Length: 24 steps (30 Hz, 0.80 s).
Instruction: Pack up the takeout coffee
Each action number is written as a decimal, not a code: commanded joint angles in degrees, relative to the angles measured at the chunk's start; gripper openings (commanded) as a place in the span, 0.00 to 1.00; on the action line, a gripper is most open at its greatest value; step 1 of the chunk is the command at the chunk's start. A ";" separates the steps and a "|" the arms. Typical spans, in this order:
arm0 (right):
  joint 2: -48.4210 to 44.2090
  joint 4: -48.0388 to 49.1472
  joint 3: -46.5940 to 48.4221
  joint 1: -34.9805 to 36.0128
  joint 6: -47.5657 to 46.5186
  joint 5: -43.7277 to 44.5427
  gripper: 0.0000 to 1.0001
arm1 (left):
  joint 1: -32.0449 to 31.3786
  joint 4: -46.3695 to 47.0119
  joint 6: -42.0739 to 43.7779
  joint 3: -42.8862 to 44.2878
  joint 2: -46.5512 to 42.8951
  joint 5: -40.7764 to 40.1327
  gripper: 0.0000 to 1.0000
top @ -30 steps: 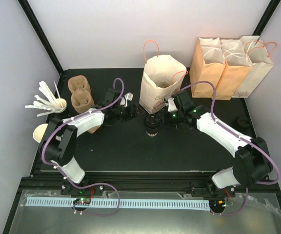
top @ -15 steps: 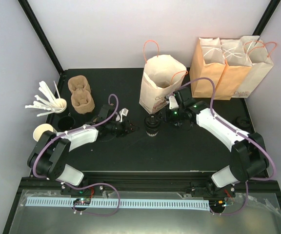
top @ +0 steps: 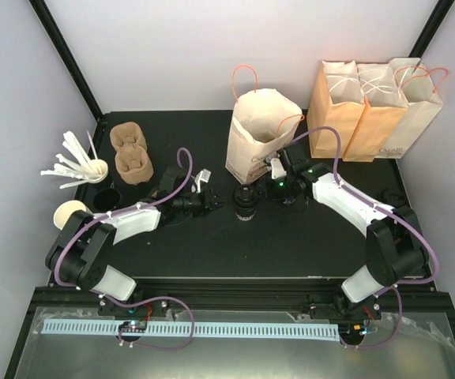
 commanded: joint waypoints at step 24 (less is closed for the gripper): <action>1.29 0.76 0.94 -0.19 -1.14 -1.23 0.31 | -0.71 0.90 1.17 5.61 7.51 0.83 0.29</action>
